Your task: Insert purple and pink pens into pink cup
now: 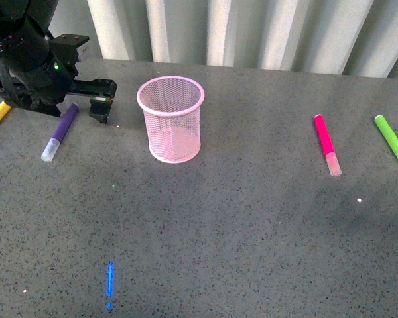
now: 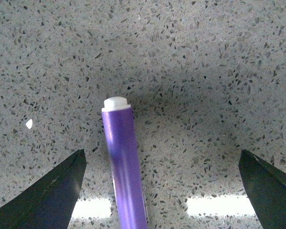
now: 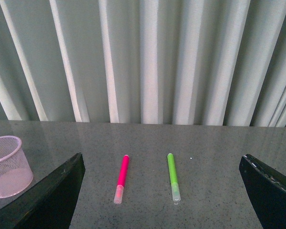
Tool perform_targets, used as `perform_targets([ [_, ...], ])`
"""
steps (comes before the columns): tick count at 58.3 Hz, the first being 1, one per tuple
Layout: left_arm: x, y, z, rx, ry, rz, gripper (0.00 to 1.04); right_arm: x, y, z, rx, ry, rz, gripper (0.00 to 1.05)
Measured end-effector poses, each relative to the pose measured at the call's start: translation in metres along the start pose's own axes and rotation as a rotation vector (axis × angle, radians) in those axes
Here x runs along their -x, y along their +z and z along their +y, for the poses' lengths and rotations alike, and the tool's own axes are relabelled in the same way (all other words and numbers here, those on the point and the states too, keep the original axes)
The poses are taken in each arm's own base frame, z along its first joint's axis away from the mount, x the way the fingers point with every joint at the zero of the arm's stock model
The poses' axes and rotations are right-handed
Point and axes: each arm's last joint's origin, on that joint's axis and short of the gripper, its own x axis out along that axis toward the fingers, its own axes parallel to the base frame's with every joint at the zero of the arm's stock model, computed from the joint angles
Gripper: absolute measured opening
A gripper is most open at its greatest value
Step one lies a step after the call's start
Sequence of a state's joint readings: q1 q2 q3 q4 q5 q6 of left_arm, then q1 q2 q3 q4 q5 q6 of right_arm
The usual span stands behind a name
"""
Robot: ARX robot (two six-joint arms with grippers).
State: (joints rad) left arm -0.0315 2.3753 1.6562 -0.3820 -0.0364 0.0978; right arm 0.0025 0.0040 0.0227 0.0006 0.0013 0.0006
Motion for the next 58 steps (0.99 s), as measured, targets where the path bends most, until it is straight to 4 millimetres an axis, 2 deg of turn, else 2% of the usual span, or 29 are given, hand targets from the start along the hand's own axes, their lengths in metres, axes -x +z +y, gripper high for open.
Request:
perform_targets([
  [26, -0.004, 0.0037, -0.0005, -0.014, 0.015, 0.026, 0.97, 0.0, 0.0, 0.0, 0.0, 0.0, 0.0, 0.98],
  [36, -0.0055, 0.005, -0.0019, -0.016, 0.015, 0.032, 0.68, 0.0, 0.0, 0.0, 0.0, 0.0, 0.0, 0.98],
  [37, -0.0055, 0.0051, -0.0021, -0.016, 0.014, 0.033, 0.62, 0.0, 0.0, 0.0, 0.0, 0.0, 0.0, 0.98],
  [43, -0.0057, 0.0049, -0.0019, -0.015, 0.015, 0.033, 0.46, 0.0, 0.0, 0.0, 0.0, 0.0, 0.0, 0.98],
  [49, -0.0068, 0.0024, -0.0012, -0.015, 0.017, 0.042, 0.25, 0.0, 0.0, 0.0, 0.0, 0.0, 0.0, 0.98],
  [54, -0.0064, 0.0004, -0.0006, -0.017, 0.024, 0.044, 0.14, 0.0, 0.0, 0.0, 0.0, 0.0, 0.0, 0.98],
  [58, -0.0055, -0.002, 0.0007, -0.015, 0.026, 0.044, 0.12, 0.0, 0.0, 0.0, 0.0, 0.0, 0.0, 0.98],
])
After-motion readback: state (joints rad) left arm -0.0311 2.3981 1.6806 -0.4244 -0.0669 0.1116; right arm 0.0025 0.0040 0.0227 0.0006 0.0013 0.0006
